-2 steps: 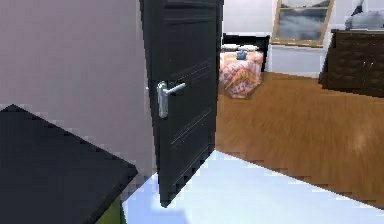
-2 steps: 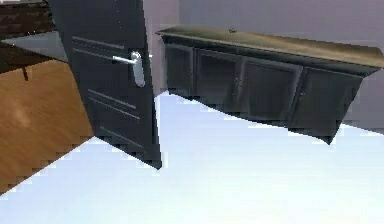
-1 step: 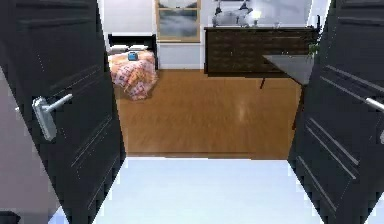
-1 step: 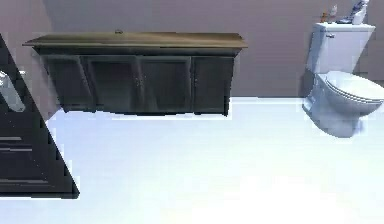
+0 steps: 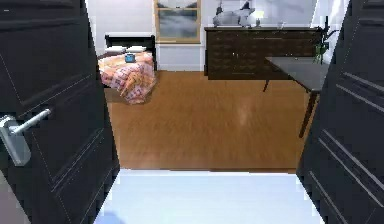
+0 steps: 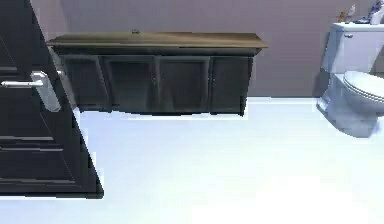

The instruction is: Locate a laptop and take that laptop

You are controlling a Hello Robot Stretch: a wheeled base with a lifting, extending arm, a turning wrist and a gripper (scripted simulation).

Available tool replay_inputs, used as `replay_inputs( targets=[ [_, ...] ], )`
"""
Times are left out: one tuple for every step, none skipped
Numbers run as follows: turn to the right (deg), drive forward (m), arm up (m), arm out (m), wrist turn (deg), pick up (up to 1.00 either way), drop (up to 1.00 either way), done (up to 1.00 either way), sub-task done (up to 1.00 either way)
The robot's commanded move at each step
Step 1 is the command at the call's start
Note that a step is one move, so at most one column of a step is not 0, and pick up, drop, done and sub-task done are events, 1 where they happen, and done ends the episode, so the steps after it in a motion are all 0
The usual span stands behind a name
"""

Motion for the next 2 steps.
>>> replay_inputs(
  targets=[
    [45.0, 0.00, 0.00, 0.00, 0.0, 0.00, 0.00, 0.00, 0.00],
    [45.0, 0.00, 0.00, 0.00, 0.0, 0.00, 0.00, 0.00, 0.00]
  ],
)
